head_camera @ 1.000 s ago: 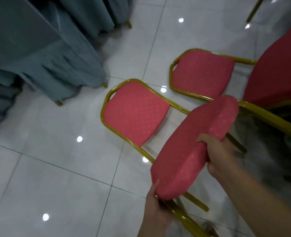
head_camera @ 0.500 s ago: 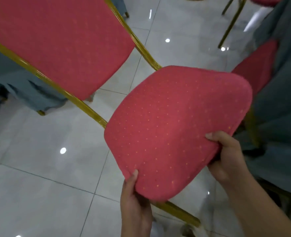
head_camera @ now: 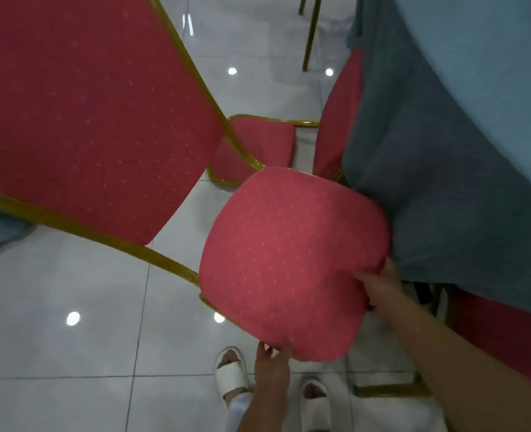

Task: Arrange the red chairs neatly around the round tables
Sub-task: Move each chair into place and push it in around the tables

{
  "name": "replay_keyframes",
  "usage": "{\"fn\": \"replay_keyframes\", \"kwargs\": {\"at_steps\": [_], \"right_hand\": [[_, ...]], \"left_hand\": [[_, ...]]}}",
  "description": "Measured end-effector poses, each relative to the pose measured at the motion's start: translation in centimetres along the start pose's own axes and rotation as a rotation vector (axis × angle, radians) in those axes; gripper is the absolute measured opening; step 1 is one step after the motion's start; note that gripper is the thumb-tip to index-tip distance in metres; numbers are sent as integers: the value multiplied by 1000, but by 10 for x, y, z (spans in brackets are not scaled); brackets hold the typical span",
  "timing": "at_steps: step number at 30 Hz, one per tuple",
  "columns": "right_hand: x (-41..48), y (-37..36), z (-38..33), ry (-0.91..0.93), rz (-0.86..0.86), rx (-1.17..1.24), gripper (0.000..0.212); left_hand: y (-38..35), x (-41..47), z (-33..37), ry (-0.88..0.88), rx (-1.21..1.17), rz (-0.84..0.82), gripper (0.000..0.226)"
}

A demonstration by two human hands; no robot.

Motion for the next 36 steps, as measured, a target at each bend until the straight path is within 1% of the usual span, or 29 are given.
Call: {"fn": "replay_keyframes", "kwargs": {"at_steps": [1,3,4,7,9,11,13,16,19,22,27,31,34,36], "right_hand": [[-14,8,-3,18,-30,-44,66],[-51,28,-7,-38,-71,-91,66],[-74,39,-11,-63,-82,-98,65],[-150,72,-22,-78,-99,-91,53],[-199,94,-24,-79,-118,-63,55],[-239,116,-27,-57,-123,-84,62],[-268,135,-30,-28,-135,-63,63],[-292,157,-38,31,-168,-53,64],[-304,181,-49,80,-157,-39,63],[-317,210,-62,144,-91,24,58],[-355,266,-65,230,92,136,49],[-409,299,-40,222,249,210,44],[-456,312,-12,183,378,241,39],[-484,315,10,173,451,270,35]], "left_hand": [[0,-10,11,-40,79,21,77],[-4,-36,40,-138,177,-4,79],[-6,-51,55,-160,216,-27,75],[-9,-103,94,-193,366,-83,57],[-13,-140,112,-218,473,-102,48],[-19,-175,119,-226,586,-102,46],[-30,-208,119,-252,694,-124,47],[-48,-249,112,-299,779,-169,48],[-67,-275,96,-299,852,-211,50],[-88,-296,80,-310,889,-276,51],[-140,-322,62,-352,957,-417,45],[-181,-344,39,-405,1031,-583,39],[-196,-362,7,-374,1086,-729,39],[-200,-374,-17,-357,1092,-812,31]]}}
Point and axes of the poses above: each hand's wrist, its own x-axis towards the middle knuckle, its own y-axis out of the back of the hand, z = x × y, the point moved 8 cm from there along x, towards the middle knuckle, and after that the axes turned 4 degrees about -z, right-handed, at the moved point
